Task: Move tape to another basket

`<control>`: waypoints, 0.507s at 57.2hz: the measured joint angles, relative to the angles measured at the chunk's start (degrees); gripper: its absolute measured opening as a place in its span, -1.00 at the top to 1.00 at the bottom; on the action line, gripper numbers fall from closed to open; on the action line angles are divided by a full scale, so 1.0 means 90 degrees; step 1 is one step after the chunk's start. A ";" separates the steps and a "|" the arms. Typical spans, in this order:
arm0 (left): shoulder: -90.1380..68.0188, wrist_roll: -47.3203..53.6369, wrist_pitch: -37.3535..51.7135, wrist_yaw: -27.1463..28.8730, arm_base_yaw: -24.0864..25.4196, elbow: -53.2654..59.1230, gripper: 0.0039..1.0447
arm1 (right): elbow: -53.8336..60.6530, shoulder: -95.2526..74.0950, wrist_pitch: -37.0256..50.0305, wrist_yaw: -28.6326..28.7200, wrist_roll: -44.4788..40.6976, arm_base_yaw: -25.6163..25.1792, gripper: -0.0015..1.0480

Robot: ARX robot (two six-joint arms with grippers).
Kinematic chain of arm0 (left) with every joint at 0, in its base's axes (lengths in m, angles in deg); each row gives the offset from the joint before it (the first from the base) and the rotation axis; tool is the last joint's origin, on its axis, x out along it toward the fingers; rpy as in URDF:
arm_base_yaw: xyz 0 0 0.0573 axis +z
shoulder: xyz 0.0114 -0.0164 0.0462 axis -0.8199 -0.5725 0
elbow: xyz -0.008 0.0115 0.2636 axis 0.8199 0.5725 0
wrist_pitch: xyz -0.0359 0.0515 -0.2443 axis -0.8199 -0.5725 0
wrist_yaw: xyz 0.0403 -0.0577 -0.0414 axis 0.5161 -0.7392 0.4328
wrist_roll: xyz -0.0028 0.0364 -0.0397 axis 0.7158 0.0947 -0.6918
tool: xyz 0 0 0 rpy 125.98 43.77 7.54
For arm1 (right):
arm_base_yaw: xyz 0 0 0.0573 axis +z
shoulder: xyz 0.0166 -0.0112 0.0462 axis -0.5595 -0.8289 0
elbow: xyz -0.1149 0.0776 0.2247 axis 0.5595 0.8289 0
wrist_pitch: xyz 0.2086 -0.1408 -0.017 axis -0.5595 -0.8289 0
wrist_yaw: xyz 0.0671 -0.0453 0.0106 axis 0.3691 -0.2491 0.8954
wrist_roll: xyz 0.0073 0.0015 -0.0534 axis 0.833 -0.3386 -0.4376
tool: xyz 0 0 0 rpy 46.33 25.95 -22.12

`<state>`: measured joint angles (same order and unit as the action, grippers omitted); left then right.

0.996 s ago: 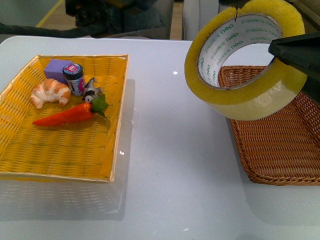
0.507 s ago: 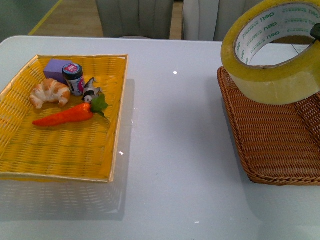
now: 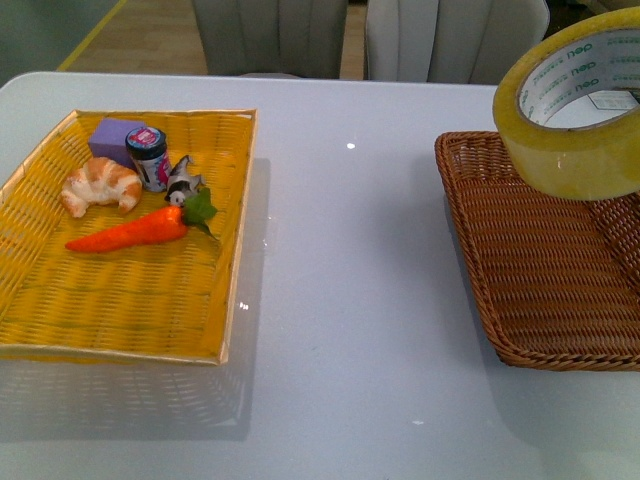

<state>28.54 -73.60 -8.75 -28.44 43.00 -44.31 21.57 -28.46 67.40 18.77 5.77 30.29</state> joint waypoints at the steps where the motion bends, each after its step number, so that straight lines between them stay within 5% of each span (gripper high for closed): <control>1: 0.0075 0.0002 -0.0017 -0.0036 0.0039 0.0056 0.98 | -0.0039 -0.0068 0.0032 0.0000 0.0012 -0.0029 0.09; 29: 0.1921 0.0019 -0.0967 -0.1030 0.0916 0.0981 0.98 | -0.2263 -0.3453 0.0163 -0.0916 0.0753 -0.0712 0.09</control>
<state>45.83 -73.43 -17.45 -37.70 51.24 -35.48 1.20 -59.54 68.86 10.53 12.55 23.89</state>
